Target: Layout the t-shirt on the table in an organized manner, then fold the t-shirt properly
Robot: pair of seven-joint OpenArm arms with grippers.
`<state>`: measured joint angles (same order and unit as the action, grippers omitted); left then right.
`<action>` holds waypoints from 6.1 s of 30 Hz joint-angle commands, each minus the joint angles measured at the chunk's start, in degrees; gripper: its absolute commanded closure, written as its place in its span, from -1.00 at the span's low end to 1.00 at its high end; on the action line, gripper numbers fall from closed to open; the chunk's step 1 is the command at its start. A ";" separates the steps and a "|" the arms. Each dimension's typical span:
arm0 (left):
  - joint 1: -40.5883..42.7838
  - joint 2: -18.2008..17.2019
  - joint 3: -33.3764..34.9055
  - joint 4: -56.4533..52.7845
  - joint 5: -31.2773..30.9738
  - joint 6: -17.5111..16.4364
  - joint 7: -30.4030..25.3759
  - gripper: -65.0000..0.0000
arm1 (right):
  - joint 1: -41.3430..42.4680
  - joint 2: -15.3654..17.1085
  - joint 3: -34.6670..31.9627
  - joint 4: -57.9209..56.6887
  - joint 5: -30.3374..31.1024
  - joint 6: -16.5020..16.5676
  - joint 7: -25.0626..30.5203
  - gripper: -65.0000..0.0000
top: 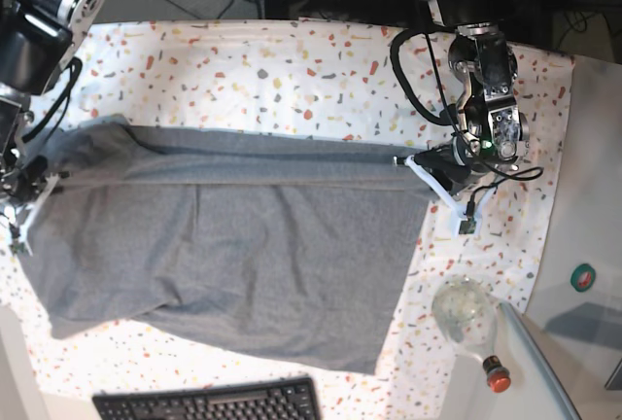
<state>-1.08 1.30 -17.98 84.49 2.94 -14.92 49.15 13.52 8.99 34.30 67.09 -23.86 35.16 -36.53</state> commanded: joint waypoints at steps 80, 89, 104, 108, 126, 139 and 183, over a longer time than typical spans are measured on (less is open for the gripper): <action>2.62 -5.83 -10.90 -19.74 -44.48 0.19 -6.55 0.76 | -7.67 -7.63 36.42 5.39 40.34 -0.39 -3.77 -0.18; 3.15 -6.44 -10.99 -19.65 -44.48 0.19 -6.55 1.00 | -4.51 -3.32 39.59 -9.82 40.34 -0.74 1.33 -0.18; 6.14 -8.47 -10.90 -15.26 -44.39 0.19 -6.55 1.00 | -0.11 5.56 39.06 -29.77 40.25 -0.48 6.95 1.00; 8.69 -9.96 -10.90 -8.05 -44.39 0.28 -6.11 1.00 | 0.59 7.14 38.62 -27.49 39.90 -0.48 4.67 1.00; -5.38 -12.95 -1.32 8.30 -44.39 10.92 2.94 1.00 | 8.68 6.52 15.50 12.43 40.08 -11.11 -17.31 1.00; -49.25 -9.08 8.97 -18.95 -44.48 16.63 -6.29 1.00 | 46.04 20.85 -7.36 -15.53 40.16 -14.98 -2.54 1.00; 25.57 -13.48 2.46 9.18 -44.57 16.37 -14.73 1.00 | -22.62 7.40 18.84 -1.73 40.25 -2.23 4.40 1.00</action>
<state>24.12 -11.66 -15.07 92.68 -41.85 1.26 35.66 -9.39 14.85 52.71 64.36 16.25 33.30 -33.61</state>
